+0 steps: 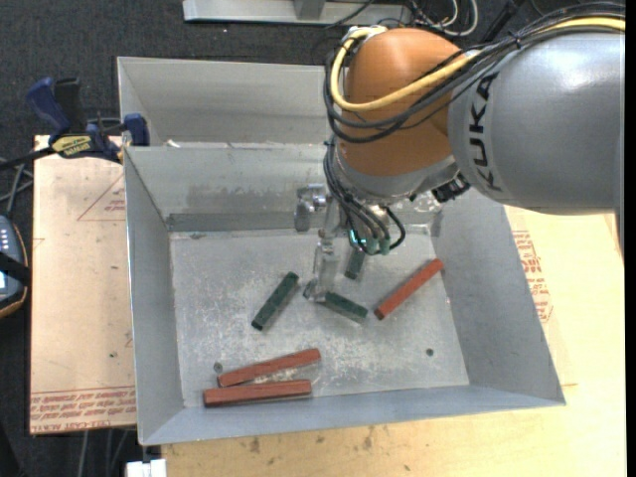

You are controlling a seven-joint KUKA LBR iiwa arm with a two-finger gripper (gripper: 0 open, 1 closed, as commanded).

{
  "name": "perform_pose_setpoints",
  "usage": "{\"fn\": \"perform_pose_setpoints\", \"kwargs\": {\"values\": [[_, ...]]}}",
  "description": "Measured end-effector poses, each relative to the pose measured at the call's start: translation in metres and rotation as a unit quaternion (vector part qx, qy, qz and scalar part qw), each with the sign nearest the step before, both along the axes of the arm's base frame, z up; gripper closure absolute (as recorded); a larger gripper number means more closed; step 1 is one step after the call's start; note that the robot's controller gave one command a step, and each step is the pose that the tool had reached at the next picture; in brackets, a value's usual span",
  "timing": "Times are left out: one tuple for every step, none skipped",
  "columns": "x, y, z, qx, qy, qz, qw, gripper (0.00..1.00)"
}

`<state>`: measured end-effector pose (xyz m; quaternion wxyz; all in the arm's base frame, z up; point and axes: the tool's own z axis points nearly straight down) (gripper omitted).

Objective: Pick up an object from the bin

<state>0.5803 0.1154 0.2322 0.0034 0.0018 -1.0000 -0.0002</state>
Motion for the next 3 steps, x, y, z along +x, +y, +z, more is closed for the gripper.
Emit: {"fn": "perform_pose_setpoints", "kwargs": {"values": [[0.002,-0.001,0.004,0.0,-0.004,-0.001,1.0,0.0],[0.013,0.007,-0.038,0.001,-0.0073,0.032,0.9995,0.0],[-0.018,-0.016,-0.162,0.001,-0.0035,0.046,0.9989,1.0]]}}
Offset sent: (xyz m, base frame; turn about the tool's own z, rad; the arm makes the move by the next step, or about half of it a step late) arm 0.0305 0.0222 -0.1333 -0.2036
